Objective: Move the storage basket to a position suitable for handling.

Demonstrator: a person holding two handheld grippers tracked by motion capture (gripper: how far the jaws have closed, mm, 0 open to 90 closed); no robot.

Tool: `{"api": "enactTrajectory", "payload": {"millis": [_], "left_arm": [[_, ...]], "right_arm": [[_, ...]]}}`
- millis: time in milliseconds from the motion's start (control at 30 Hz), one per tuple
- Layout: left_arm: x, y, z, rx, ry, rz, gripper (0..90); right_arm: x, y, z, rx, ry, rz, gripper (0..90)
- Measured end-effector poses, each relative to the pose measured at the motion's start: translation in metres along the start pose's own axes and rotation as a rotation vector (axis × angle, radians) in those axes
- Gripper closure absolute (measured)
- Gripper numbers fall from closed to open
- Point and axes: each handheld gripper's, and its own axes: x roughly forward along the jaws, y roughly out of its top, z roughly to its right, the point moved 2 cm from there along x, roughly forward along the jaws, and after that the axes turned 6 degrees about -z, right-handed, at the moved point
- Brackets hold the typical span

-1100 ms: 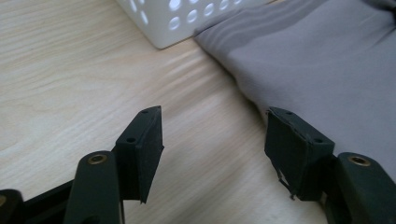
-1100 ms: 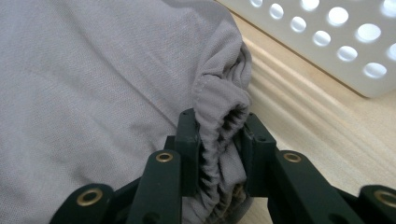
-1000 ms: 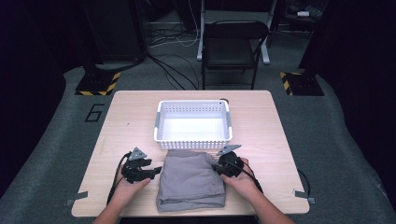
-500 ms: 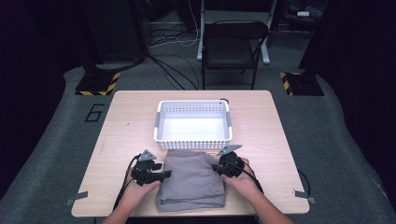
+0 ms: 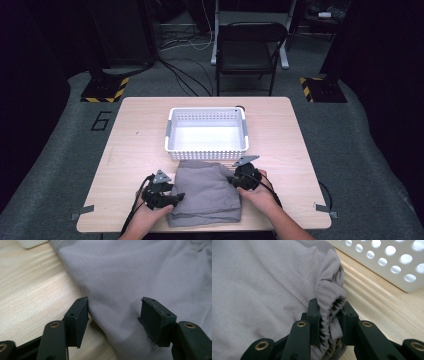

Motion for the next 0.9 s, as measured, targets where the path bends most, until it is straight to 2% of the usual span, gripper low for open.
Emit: {"api": "enactTrajectory", "payload": {"millis": [67,133,233,267,300,333,400,433,467,533,667,800,867,900], "left_arm": [[0.0012,-0.0011,0.0013,-0.005,0.012,-0.006,38.3],[0.0023,-0.0027,0.0013,-0.028,0.007,-0.01,37.3],[0.003,-0.004,0.0004,-0.041,0.005,-0.021,35.3],[0.0033,-0.0042,-0.0004,-0.034,0.001,-0.027,35.0],[0.0042,-0.0047,0.0002,-0.046,-0.005,-0.031,34.4],[0.0054,-0.0045,0.0008,-0.044,0.0,-0.016,33.8],[0.0058,-0.0045,0.0013,-0.022,0.012,-0.015,33.9],[0.0069,-0.0049,0.0035,-0.03,0.014,-0.007,34.1],[0.0071,-0.0048,0.0044,-0.016,0.02,-0.006,34.7],[0.0076,-0.0047,0.0055,0.009,0.023,-0.002,38.2],[0.0084,-0.0034,0.0083,0.012,0.002,0.009,50.3],[0.009,-0.0018,0.0076,-0.011,-0.049,0.0,65.2],[0.01,-0.0008,0.0078,-0.027,-0.064,0.002,69.5],[0.0099,-0.0006,0.0081,-0.036,-0.071,0.0,71.1]], "right_arm": [[-0.0001,-0.0001,-0.0002,0.005,0.004,-0.003,73.3],[-0.0001,-0.0003,-0.0003,0.008,0.005,-0.003,73.2],[0.0001,-0.0007,0.0002,0.01,0.004,-0.002,73.1],[0.0001,-0.0007,0.0002,0.013,0.005,-0.002,73.1],[0.0002,-0.0008,0.0003,0.012,0.005,-0.001,73.0],[0.0002,-0.0008,0.0004,0.01,0.005,-0.001,73.0],[0.0005,-0.0009,0.0005,0.013,0.002,0.001,72.8],[0.0006,-0.0007,0.0006,0.015,0.002,0.003,72.8],[0.0008,-0.0006,0.0,0.024,0.001,0.005,72.8],[0.0009,-0.0005,-0.0001,0.026,0.0,0.004,72.7],[0.0007,-0.0009,0.0001,0.024,0.003,-0.002,72.8],[0.001,-0.0008,0.0008,0.01,-0.002,0.0,73.1],[0.0012,-0.0006,-0.0002,0.029,0.001,0.0,73.3],[0.0009,-0.0006,0.001,0.016,0.002,-0.001,73.4]]}}
